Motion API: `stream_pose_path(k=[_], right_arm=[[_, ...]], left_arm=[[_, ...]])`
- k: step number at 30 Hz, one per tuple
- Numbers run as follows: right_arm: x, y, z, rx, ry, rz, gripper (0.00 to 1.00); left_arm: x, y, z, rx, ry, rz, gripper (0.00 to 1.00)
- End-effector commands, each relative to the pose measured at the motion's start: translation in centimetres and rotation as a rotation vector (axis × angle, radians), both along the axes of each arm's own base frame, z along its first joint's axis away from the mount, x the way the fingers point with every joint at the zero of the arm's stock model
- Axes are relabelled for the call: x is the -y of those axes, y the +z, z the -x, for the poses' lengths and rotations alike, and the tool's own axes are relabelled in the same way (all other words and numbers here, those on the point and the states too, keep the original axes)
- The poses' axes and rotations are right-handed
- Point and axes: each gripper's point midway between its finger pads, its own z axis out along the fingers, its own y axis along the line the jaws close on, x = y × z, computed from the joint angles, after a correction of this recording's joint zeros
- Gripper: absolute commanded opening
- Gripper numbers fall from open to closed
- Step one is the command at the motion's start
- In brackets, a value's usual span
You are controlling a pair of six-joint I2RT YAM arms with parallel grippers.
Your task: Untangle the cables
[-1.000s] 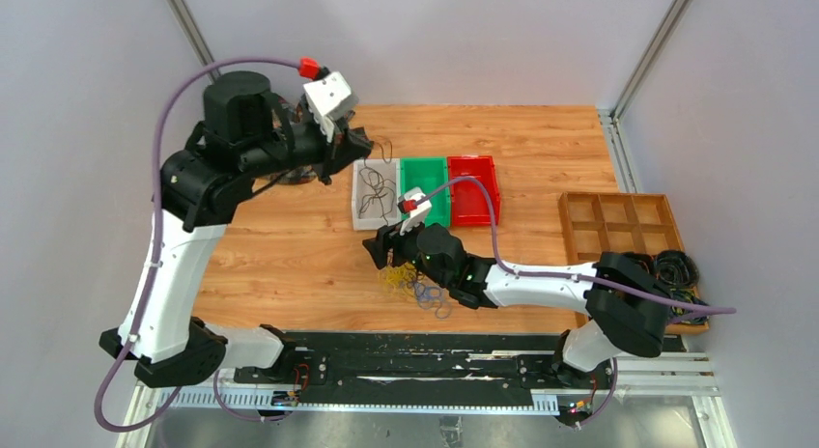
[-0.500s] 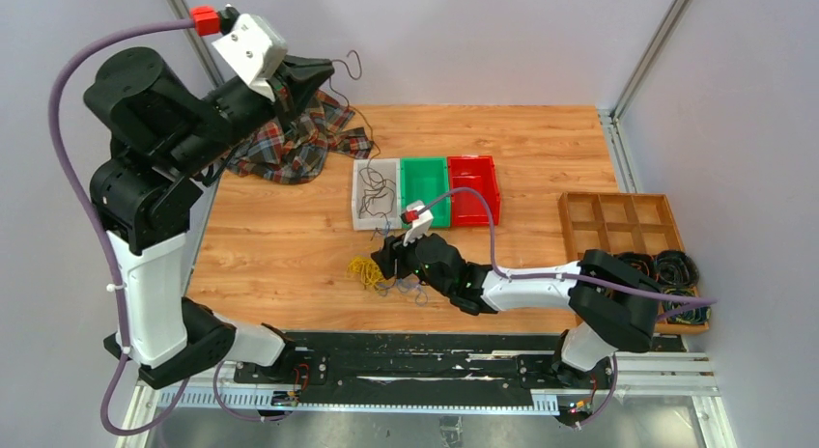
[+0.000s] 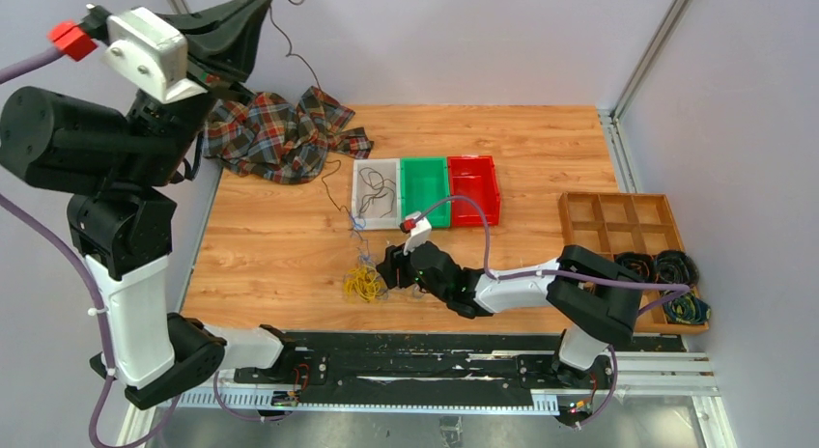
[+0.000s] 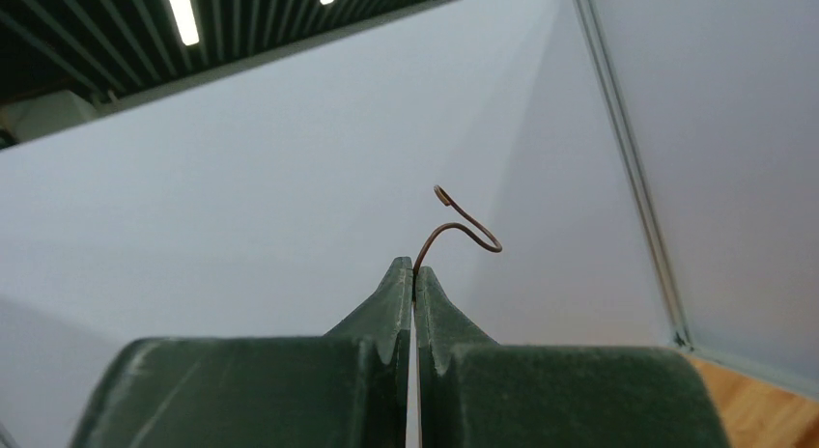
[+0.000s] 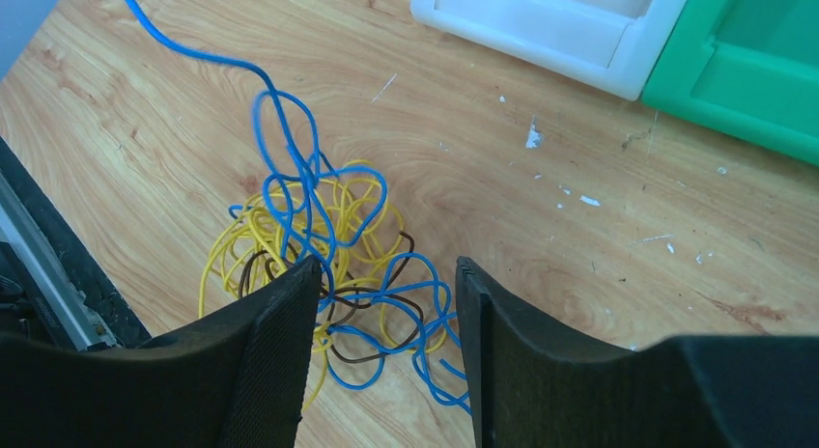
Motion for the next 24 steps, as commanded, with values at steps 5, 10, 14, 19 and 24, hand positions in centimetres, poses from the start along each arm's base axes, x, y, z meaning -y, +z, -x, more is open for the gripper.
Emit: stream_pose_path(k=[5,10,14,19,24], right_arm=[[0.2,-0.3,0.8,-0.022,0.007,-0.012,0.54],[0.8,3.1,0.4,0.043,0.004,-0.036,0.62],[0.1,7.3,0.7,0.109,0.051,-0.091,0.68],[-2.2,11.1,0.8,0.185,0.132,-0.133,0.72],[-4.2,10.8,0.1,0.199,0.157,-0.119,0.69]], left_arm=[[-2.7,5.8,3.0,0.243,0.069,0.098,0.00],[-2.9,6.0,2.9,0.272,0.092,0.109,0.00],[-2.9,6.4,3.2,0.293,0.092,0.106,0.00],[-2.7,6.4,3.2,0.298,0.085,0.098,0.00],[-2.9,6.8,3.5,0.314,0.089,0.095,0.00]])
